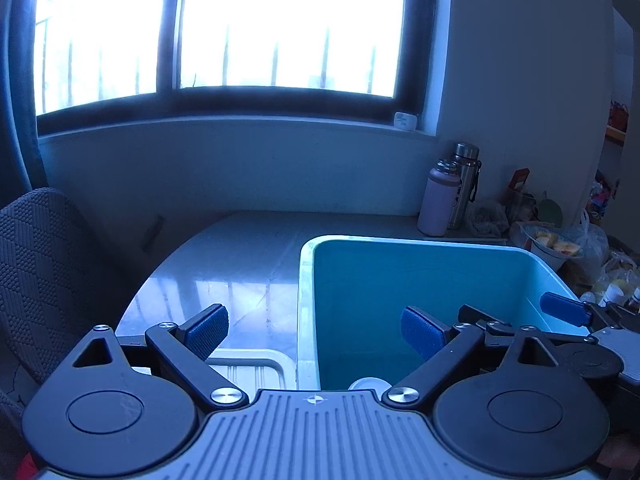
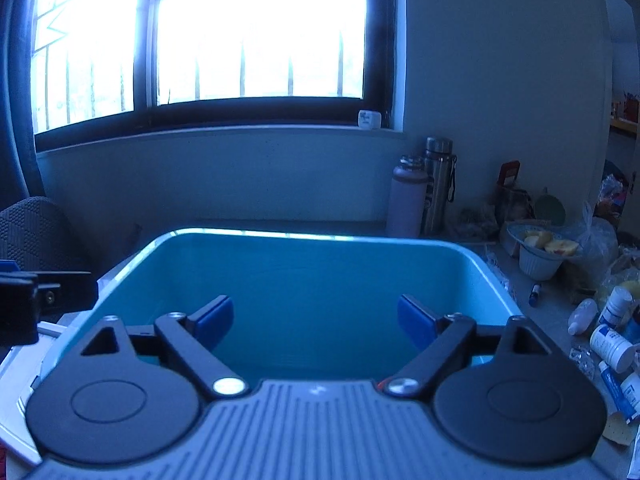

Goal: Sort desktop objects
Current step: 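Open right gripper to drop the red can into the bin, then withdraw both grippers from the bin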

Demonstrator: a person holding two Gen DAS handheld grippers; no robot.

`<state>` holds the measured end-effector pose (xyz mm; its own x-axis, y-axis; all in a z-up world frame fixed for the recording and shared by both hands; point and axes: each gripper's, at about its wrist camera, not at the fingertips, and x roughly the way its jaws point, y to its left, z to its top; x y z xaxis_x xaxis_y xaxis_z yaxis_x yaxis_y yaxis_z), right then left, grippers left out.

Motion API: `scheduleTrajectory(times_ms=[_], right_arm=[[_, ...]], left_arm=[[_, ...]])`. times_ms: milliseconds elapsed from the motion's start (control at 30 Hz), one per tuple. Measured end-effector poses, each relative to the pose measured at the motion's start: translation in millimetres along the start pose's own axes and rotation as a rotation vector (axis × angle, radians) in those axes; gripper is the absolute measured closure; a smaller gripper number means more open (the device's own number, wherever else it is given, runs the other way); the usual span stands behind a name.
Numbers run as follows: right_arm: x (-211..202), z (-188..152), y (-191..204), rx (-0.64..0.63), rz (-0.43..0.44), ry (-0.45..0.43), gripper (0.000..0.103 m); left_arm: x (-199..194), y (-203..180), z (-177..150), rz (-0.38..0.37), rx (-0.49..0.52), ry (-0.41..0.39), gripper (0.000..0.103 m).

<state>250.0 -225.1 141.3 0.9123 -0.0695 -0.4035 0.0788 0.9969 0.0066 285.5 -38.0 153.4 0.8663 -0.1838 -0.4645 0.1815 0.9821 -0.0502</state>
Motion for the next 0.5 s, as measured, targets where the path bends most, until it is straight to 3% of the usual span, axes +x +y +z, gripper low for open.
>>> scheduleTrajectory(times_ms=[500], right_arm=[[-48, -6, -5, -0.016, 0.024, -0.049, 0.014]], left_arm=[[-40, 1, -22, 0.048, -0.042, 0.005, 0.008]])
